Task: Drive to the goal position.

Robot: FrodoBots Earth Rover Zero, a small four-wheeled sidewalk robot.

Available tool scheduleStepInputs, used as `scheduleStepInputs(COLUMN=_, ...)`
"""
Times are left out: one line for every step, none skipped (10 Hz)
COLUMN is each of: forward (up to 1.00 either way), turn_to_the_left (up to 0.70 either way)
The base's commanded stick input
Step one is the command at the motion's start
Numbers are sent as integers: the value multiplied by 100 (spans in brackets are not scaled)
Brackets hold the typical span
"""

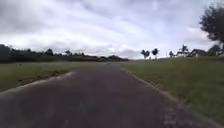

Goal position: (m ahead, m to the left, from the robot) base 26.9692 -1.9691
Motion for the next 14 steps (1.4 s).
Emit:
scheduleStepInputs(forward=70, turn_to_the_left=2)
scheduleStepInputs(forward=70, turn_to_the_left=2)
scheduleStepInputs(forward=70, turn_to_the_left=1)
scheduleStepInputs(forward=70, turn_to_the_left=0)
scheduleStepInputs(forward=70, turn_to_the_left=0)
scheduleStepInputs(forward=70, turn_to_the_left=1)
scheduleStepInputs(forward=70, turn_to_the_left=2)
scheduleStepInputs(forward=70, turn_to_the_left=2)
scheduleStepInputs(forward=70, turn_to_the_left=2)
scheduleStepInputs(forward=70, turn_to_the_left=2)
scheduleStepInputs(forward=70, turn_to_the_left=1)
scheduleStepInputs(forward=70, turn_to_the_left=0)
scheduleStepInputs(forward=70, turn_to_the_left=1)
scheduleStepInputs(forward=70, turn_to_the_left=2)
